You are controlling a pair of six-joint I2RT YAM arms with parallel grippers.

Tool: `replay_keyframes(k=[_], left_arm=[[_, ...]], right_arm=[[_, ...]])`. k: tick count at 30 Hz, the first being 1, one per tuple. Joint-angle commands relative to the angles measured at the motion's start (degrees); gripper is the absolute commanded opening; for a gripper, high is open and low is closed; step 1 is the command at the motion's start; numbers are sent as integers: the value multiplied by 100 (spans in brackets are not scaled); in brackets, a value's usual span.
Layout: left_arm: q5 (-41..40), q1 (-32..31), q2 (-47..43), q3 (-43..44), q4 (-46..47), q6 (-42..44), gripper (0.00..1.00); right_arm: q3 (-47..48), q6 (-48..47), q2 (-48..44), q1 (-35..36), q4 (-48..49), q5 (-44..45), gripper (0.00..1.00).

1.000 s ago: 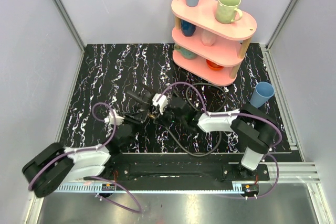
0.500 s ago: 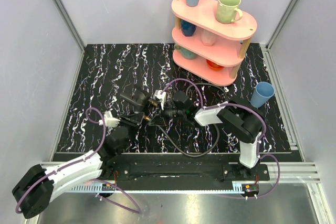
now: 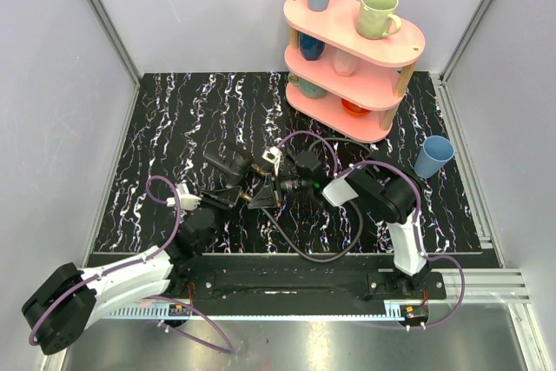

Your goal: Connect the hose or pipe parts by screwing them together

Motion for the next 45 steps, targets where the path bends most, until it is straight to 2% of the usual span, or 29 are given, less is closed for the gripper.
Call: replay_keyframes(k=[1, 2, 3, 5, 6, 9, 10, 12, 16, 17, 18, 23, 26, 27, 29, 30, 33, 34, 36, 39, 40, 41, 45], left_arm=[[931, -182, -83, -1150, 1635, -262, 0], [940, -182, -83, -1159, 1574, -288, 0], [940, -182, -83, -1159, 1573, -297, 0], [896, -190, -118, -1159, 1547, -315, 0], [878, -182, -136, -1159, 1521, -358, 0], [843, -182, -285, -1124, 1292, -385, 0], [826, -182, -381, -1115, 1240, -377, 0], [808, -190, -539, -1089, 1055, -411, 0], [720, -182, -830, -896, 389, -324, 0], [703, -182, -874, -886, 369, -298, 0], [694, -190, -952, -895, 343, -306, 0], [632, -173, -1024, -728, -123, -262, 0], [667, -173, -909, -772, 52, -332, 0], [693, -181, -840, -755, 44, -324, 0], [720, -182, -786, -676, 52, -297, 0], [729, -182, -743, -667, 61, -297, 0], [781, -182, -707, -640, 96, -280, 0], [790, -182, -716, -649, 79, -288, 0], [799, -182, -768, -675, 53, -324, 0], [808, -182, -900, -693, -44, -350, 0], [799, -182, -935, -702, -96, -359, 0], [799, -182, -970, -702, -140, -350, 0], [843, -173, -1076, -710, -237, -359, 0]], right_arm=[[122, 434, -64, 188, 811, -623, 5], [157, 495, -29, 127, 776, -623, 11], [174, 530, -29, 100, 584, -605, 25], [157, 382, -159, 73, 180, -246, 34], [113, 94, -239, 73, -318, -79, 43], [-264, -206, -590, 73, -621, 580, 51], [-352, -277, -687, 64, -718, 808, 60], [-537, -566, -1064, 91, -1130, 1237, 69], [-792, -1190, -2021, 213, -1947, 2276, 79], [-766, -1488, -2172, 275, -2428, 2461, 80], [-740, -1647, -2321, 371, -2667, 2950, 81], [-590, -2394, -2929, 1355, -3679, 4604, 86], [-476, -2632, -2894, 1977, -3865, 5799, 86], [-441, -2799, -2833, 2137, -3865, 6620, 85], [-283, -3114, -2561, 2567, -3909, 7285, 84], [-213, -3212, -2447, 2691, -3900, 7984, 82], [77, -3634, -1981, 3034, -3848, 9014, 77], [182, -3748, -1806, 3087, -3804, 9193, 71], [227, -3995, -1690, 3237, -3567, 9501, 68], [271, -4110, -1585, 3307, -3312, 9608, 55], [289, -4127, -1550, 3316, -3251, 9643, 51], [315, -4206, -1523, 3325, -3172, 9678, 41], [420, -4277, -1426, 3351, -3021, 9670, 24]])
